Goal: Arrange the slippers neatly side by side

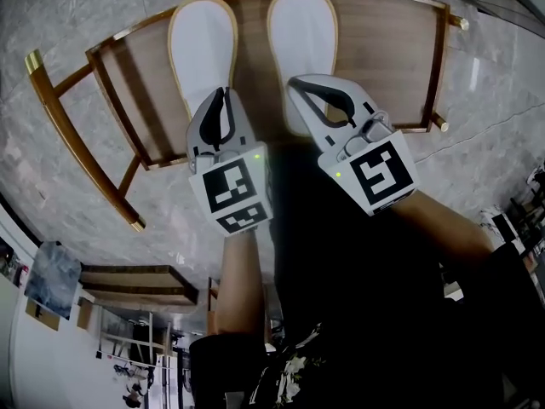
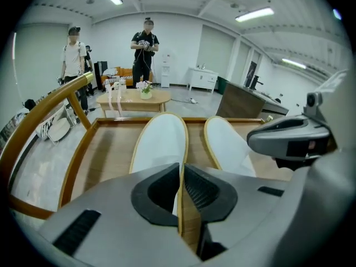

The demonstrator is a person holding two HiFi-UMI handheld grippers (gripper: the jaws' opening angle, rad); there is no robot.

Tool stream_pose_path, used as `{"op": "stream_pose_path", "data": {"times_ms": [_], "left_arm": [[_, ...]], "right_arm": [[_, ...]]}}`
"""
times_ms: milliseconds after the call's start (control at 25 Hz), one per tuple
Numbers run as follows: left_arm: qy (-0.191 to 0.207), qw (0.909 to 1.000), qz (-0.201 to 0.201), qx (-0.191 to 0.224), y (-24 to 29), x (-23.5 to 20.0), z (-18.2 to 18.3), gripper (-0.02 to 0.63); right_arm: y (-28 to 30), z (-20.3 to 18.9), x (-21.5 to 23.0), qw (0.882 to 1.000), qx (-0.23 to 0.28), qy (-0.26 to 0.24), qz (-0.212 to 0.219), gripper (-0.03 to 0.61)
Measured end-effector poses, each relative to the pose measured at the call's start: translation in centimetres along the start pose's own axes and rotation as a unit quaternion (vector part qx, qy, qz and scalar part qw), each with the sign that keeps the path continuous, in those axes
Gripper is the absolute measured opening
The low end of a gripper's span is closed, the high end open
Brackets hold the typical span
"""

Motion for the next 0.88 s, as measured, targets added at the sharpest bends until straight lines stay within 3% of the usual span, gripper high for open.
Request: {"op": "stream_pose_path", "data": {"times_ms": [120, 240, 520, 880], "left_arm": [[0.008, 0.9998, -0.013, 0.009, -0.4, 0.4, 0.0, 0.029], [0.008, 0.9996, -0.024, 0.008, -1.0, 0.6, -0.3, 0.104], [0.083, 0.9958, 0.027, 0.026, -1.5, -0.7, 0.9, 0.187], [0.079, 0.9965, 0.027, 0.003, 0.7, -1.4, 2.7, 0.232]], "right_arm": [[-0.3, -0.3, 0.2, 1.0, 0.001, 0.003, -0.004, 0.0], [-0.6, -0.2, 0.2, 1.0, 0.005, 0.005, -0.007, 0.0], [-1.2, -0.1, 0.3, 1.0, 0.013, 0.014, -0.011, 0.0], [-2.1, -0.6, 1.5, 0.999, 0.014, 0.028, -0.031, 0.0]]}}
Point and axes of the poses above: the fingertips, and each gripper's own axes: y forward along the fingers, x to its right, z out of its top, the point moved 5 cm from there along -y, backward along the fingers, and after that the axes turned 12 degrees about -y, right-handed, at the moved point
